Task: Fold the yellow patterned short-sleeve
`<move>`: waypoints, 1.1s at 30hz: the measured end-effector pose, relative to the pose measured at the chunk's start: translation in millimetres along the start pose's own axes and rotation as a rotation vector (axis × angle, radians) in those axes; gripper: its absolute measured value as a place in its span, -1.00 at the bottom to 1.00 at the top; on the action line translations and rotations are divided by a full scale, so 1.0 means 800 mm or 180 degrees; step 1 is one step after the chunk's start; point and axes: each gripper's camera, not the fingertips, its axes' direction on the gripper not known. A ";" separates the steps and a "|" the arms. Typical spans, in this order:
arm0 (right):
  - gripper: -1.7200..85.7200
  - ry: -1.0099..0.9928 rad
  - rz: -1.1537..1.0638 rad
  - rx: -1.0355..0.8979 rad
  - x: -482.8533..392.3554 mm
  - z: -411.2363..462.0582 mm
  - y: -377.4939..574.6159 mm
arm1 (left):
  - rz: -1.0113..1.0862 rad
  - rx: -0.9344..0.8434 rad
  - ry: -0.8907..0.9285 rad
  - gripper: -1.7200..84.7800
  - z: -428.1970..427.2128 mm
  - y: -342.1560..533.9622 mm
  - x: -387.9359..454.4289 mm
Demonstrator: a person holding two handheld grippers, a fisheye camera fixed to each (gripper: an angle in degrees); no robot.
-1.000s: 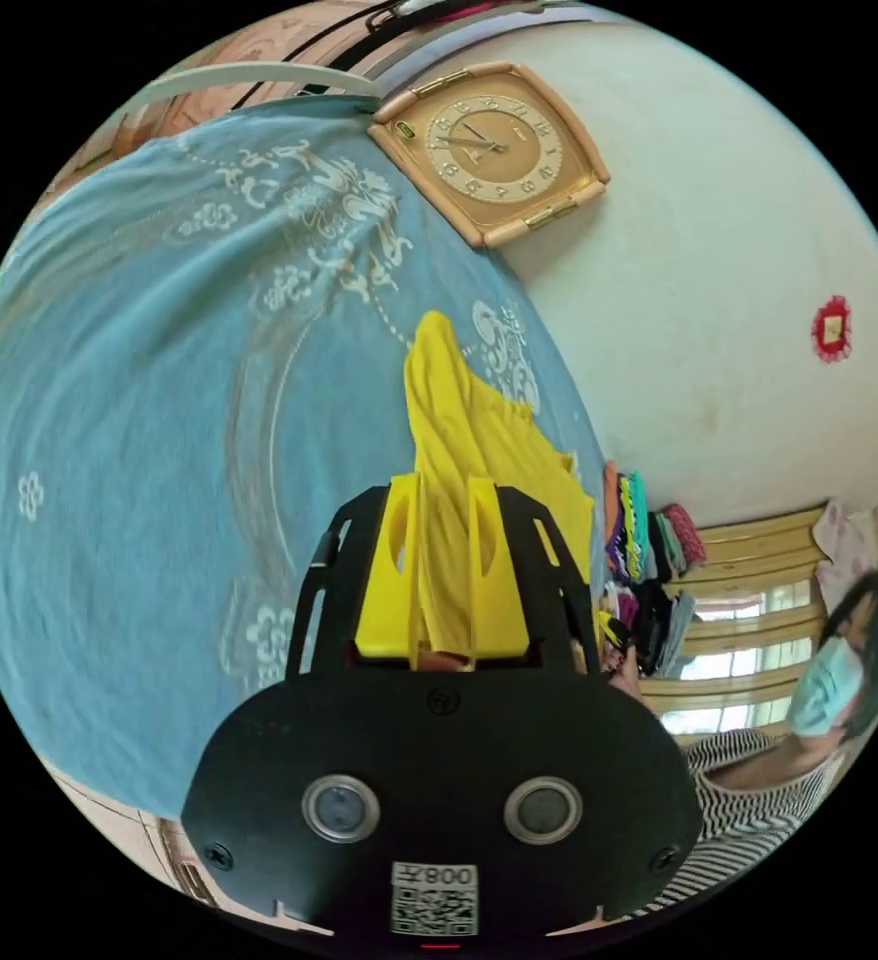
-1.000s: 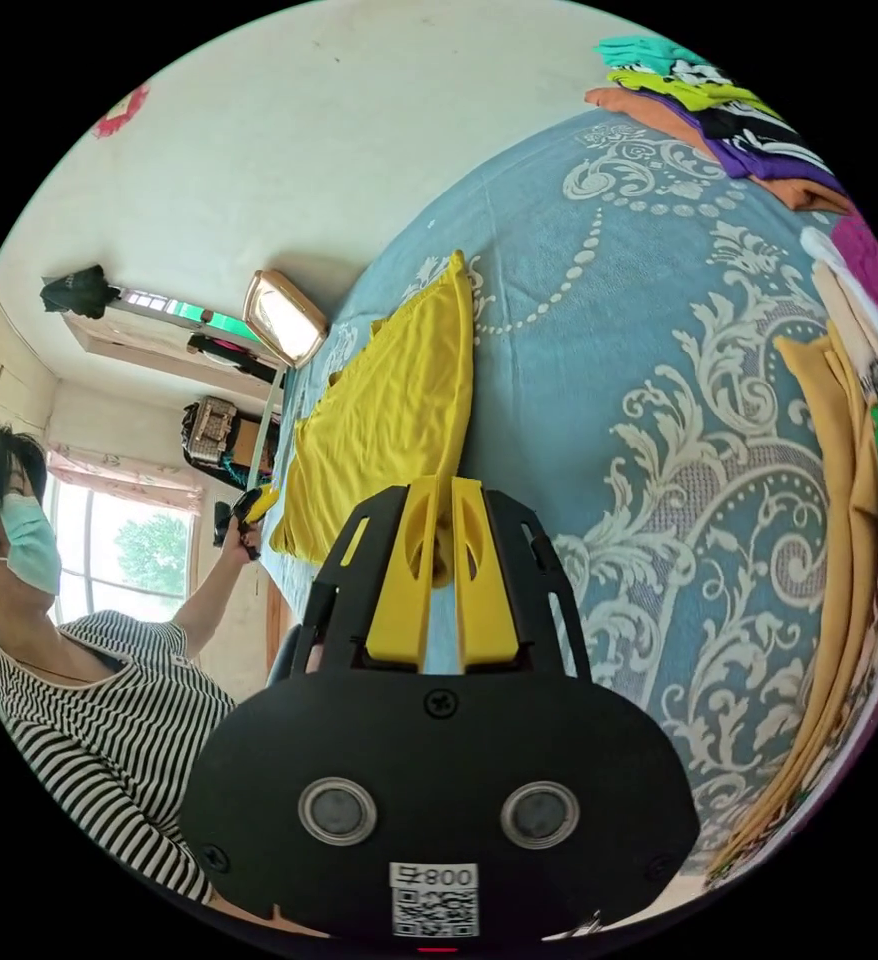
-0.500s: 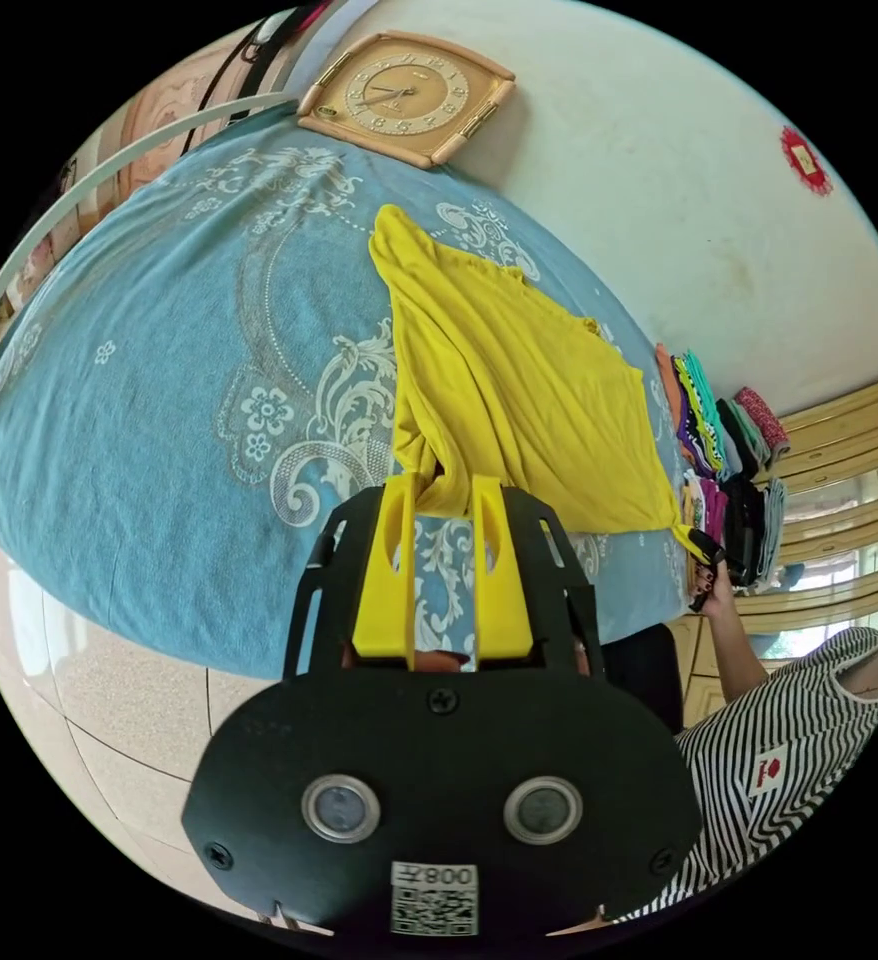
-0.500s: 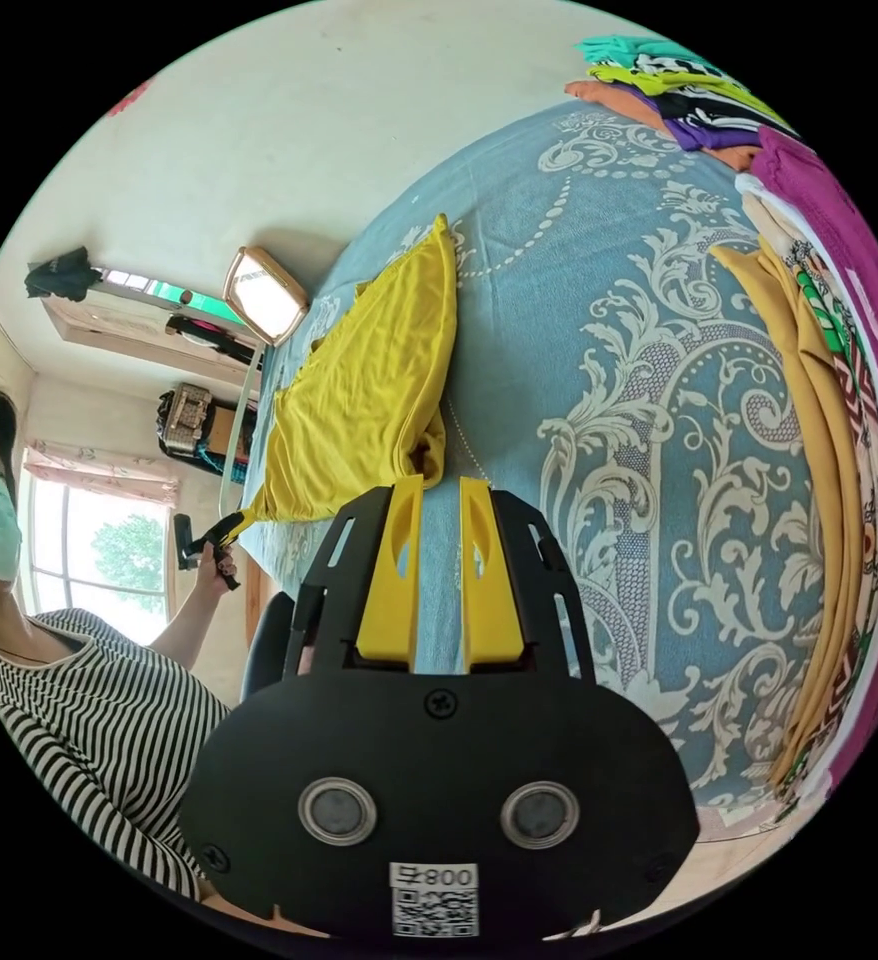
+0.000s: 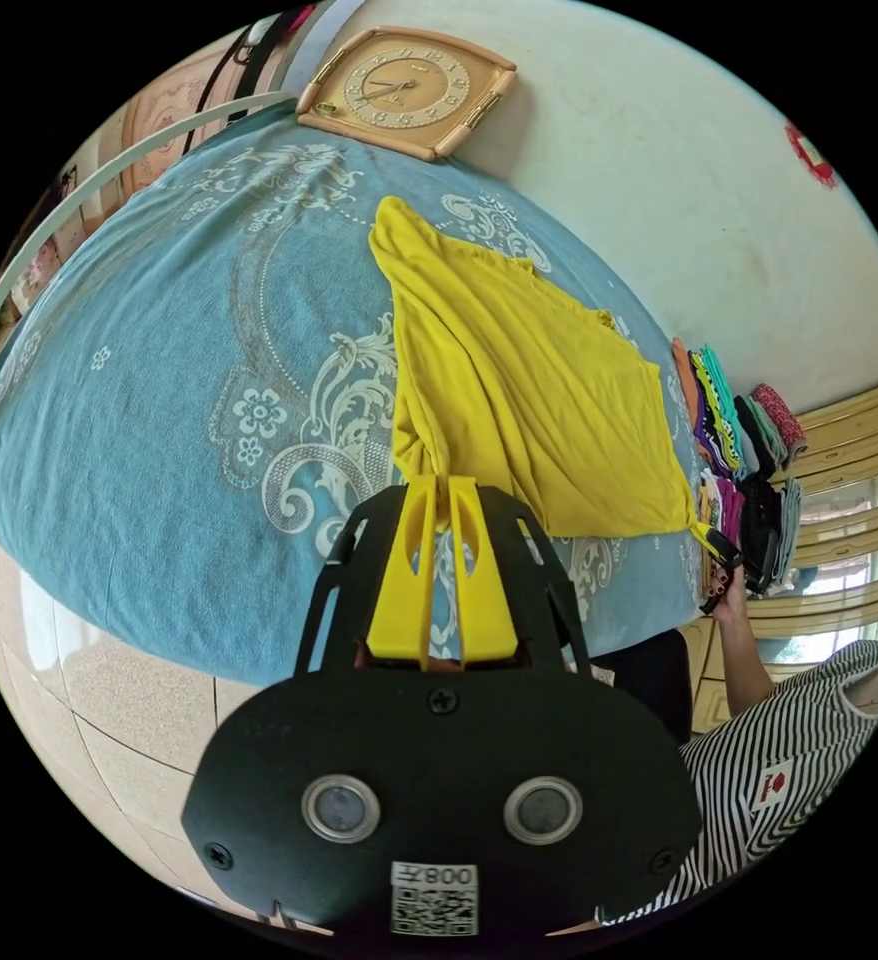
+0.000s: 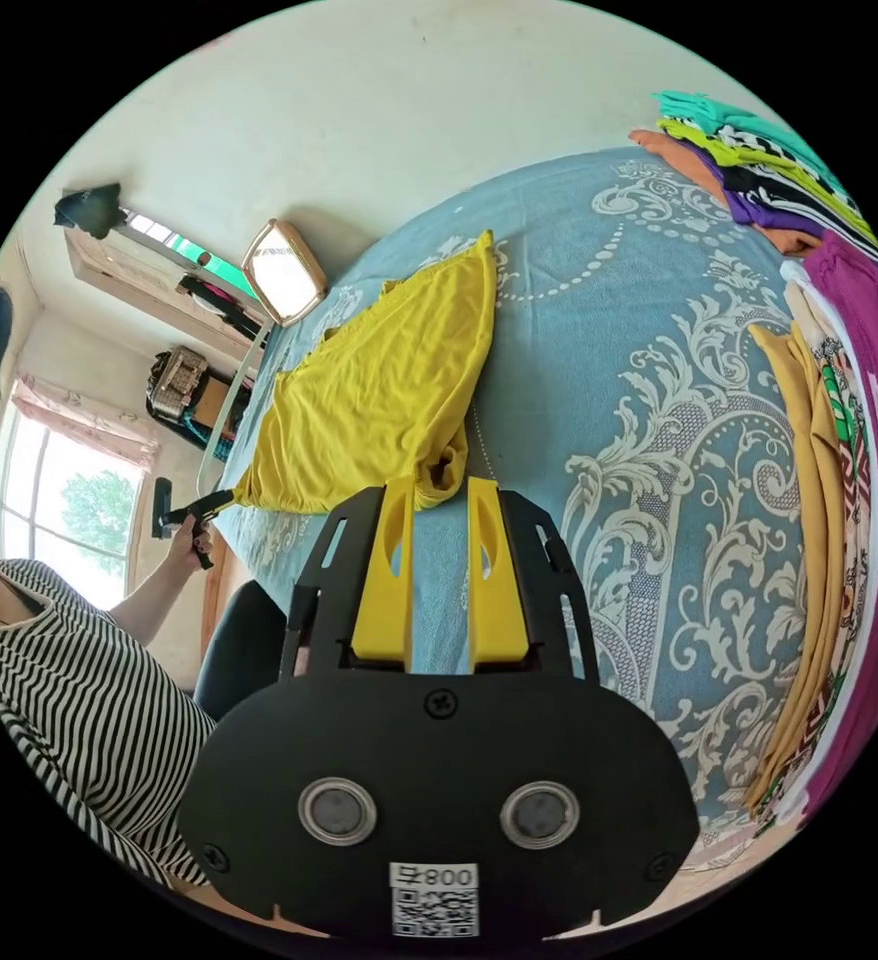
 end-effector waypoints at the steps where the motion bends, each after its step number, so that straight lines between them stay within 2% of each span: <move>1: -0.76 -0.0019 0.0006 0.0024 0.002 -0.002 0.005 | -0.0007 0.0002 0.0006 -0.90 -0.001 0.002 -0.002; 7: -0.77 -0.0072 -0.0038 -0.0042 0.004 0.006 0.020 | 0.0001 -0.0013 0.0026 -0.91 -0.006 0.022 -0.021; 13: -0.90 -0.0058 0.0026 -0.0213 0.013 0.015 0.016 | -0.0034 0.0011 0.0139 -0.92 -0.017 0.040 -0.045; 18: -0.94 -0.0052 -0.0066 -0.0200 0.023 -0.019 0.013 | -0.0221 0.0349 0.0434 -0.93 -0.059 0.066 -0.094; 25: -0.95 -0.0314 0.0191 -0.0291 0.063 -0.024 0.017 | -0.0894 0.0318 0.0944 -0.93 -0.035 0.110 -0.179; 27: -0.95 -0.0321 0.0153 -0.0233 0.063 -0.031 0.018 | -0.0946 0.0630 0.1269 -0.93 -0.045 0.120 -0.189; 29: -0.95 -0.0339 0.0152 -0.0250 0.070 -0.036 0.018 | -0.0813 0.0665 0.1191 -0.93 -0.054 0.120 -0.189; 33: -0.95 -0.0408 0.0311 -0.0390 0.092 -0.019 0.021 | -0.0875 0.0316 0.0994 -0.93 -0.035 0.124 -0.201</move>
